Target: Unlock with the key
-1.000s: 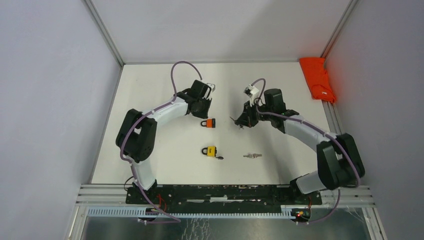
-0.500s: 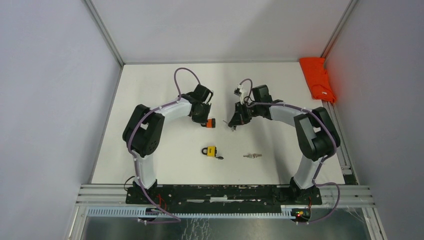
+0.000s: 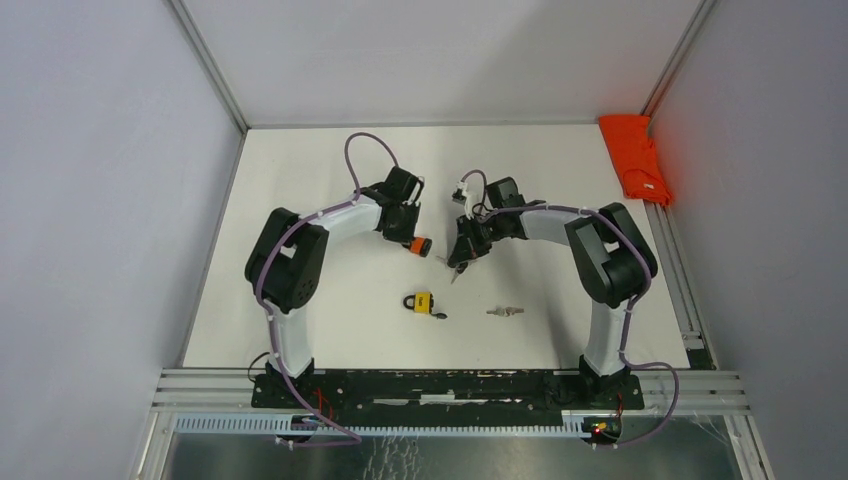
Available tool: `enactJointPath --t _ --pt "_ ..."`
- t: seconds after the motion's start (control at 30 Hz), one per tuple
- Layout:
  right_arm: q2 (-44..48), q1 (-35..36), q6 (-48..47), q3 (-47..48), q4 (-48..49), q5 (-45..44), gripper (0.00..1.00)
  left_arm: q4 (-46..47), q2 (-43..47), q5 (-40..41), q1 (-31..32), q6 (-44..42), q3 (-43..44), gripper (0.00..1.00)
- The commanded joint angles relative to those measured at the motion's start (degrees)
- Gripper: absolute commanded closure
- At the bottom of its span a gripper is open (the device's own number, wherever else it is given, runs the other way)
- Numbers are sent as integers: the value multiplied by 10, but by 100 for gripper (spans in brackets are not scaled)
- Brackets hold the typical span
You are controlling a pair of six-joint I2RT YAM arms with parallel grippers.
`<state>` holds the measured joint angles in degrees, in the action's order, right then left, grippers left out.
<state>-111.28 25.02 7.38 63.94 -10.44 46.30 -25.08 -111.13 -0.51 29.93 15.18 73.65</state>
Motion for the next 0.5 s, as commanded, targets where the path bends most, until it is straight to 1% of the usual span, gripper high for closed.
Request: enactJointPath --t 0.0,0.1,0.27,0.47 --pt "-12 2 13 11 25 11 100 23 -19 18 -7 -10 -3 98" --pt "-23 2 34 13 49 22 100 28 -23 14 -8 -12 -5 98" --pt "-39 2 94 6 128 55 100 39 -29 10 -8 -13 -14 98" --pt "-57 1 141 7 180 63 100 42 -34 8 -8 -18 -14 98"
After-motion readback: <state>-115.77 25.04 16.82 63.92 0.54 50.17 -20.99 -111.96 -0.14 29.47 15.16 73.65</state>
